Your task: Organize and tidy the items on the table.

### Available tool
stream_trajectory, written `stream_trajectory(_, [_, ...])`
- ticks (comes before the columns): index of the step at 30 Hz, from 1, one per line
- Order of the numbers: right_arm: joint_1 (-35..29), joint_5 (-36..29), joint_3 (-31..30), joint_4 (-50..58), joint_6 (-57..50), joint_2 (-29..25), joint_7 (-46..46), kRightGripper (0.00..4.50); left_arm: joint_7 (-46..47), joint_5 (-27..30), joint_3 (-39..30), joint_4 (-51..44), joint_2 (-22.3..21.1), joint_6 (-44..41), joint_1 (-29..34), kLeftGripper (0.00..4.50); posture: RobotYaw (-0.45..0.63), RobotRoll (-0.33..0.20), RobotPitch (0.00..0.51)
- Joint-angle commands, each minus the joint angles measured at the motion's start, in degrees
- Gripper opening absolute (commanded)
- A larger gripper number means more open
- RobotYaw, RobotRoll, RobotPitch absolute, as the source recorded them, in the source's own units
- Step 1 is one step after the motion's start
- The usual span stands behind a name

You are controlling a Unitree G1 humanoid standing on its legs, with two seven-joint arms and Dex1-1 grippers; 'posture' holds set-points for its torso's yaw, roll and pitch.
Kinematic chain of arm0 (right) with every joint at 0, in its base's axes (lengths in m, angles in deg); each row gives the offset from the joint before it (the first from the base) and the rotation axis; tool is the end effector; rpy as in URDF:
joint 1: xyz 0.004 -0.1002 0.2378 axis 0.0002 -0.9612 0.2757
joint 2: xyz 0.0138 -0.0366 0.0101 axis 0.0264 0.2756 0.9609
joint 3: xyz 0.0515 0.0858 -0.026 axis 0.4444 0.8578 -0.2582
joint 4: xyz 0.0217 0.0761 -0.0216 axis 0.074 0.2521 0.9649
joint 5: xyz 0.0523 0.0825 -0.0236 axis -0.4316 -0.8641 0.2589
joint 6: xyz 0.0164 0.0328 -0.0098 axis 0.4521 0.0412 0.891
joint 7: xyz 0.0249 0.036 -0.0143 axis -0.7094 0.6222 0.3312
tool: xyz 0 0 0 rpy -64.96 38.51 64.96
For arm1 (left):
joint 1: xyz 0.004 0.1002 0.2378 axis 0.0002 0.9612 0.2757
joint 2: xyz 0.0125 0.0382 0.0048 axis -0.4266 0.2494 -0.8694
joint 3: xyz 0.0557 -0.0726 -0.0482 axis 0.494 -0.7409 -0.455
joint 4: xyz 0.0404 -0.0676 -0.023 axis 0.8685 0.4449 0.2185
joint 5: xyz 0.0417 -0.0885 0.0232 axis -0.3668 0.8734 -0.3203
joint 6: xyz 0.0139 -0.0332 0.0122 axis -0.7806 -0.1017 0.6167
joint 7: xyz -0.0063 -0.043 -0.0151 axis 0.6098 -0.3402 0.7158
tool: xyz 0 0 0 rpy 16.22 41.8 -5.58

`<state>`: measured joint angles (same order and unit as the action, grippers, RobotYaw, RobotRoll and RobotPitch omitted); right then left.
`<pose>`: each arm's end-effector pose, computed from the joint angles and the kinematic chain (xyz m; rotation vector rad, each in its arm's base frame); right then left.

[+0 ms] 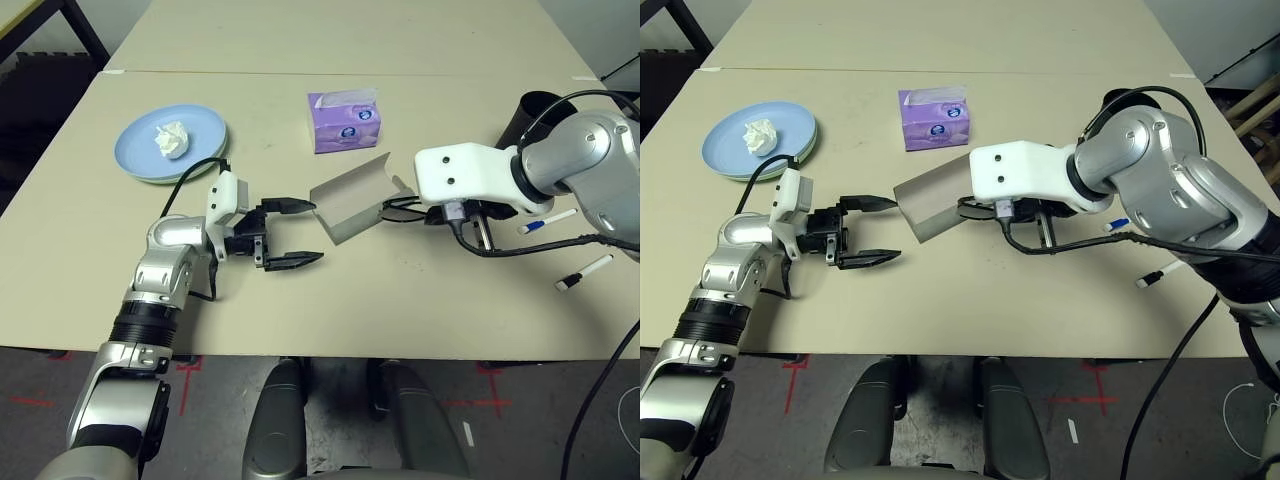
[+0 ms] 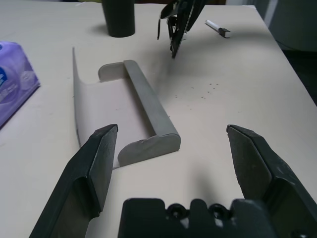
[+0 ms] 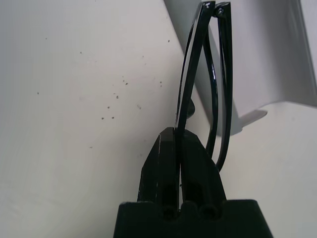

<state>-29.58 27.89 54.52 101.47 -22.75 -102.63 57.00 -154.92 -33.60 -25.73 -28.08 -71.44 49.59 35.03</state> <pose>0.2733 -0.1639 0.2903 -1.3067 0.4004 1.2233 0.2915 0.2321 0.1527 0.3286 -0.1311 -1.3097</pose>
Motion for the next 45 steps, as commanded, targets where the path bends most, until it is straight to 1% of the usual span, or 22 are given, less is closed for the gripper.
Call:
stream_trajectory(1, [1.8,2.4,0.7,-4.6,8.9,1.3,1.8,0.02,2.1,0.6,-1.0,-3.6,-1.3,-1.9,2.5,4.5,0.23,0.0,0.217])
stream_trajectory(7, [4.0,6.5,0.5,-13.4,19.6,5.5,2.0,0.02,5.7,1.3,-2.7,-8.3,-2.7,-4.4,5.7,4.5,0.28,0.0,0.22])
stream_trajectory(11, [4.7,9.2,0.7,-18.0,23.7,8.4,1.2,0.02,8.2,1.7,-3.4,-10.8,-2.7,-5.7,7.1,4.5,0.28,0.0,0.223])
stream_trajectory(19, [5.5,14.5,0.9,-23.7,30.9,11.8,-1.7,0.02,8.4,2.2,-2.7,-11.8,-2.6,-6.2,6.8,4.5,0.28,0.0,0.227])
stream_trajectory(24, [5.4,15.9,1.2,-25.1,32.6,13.0,-1.7,0.02,7.1,2.3,-1.7,-11.2,-2.7,-6.1,5.8,4.5,0.27,0.0,0.229])
stream_trajectory(34, [4.1,16.9,0.9,-26.5,34.8,13.5,-1.3,0.02,5.6,1.8,-0.3,-10.2,-2.3,-5.8,4.5,4.5,0.27,0.0,0.234])
stream_trajectory(45, [4.9,19.8,0.0,-31.5,38.4,17.8,-2.3,0.02,6.3,2.2,-0.5,-11.2,-2.5,-5.7,5.9,4.5,0.3,0.0,0.234])
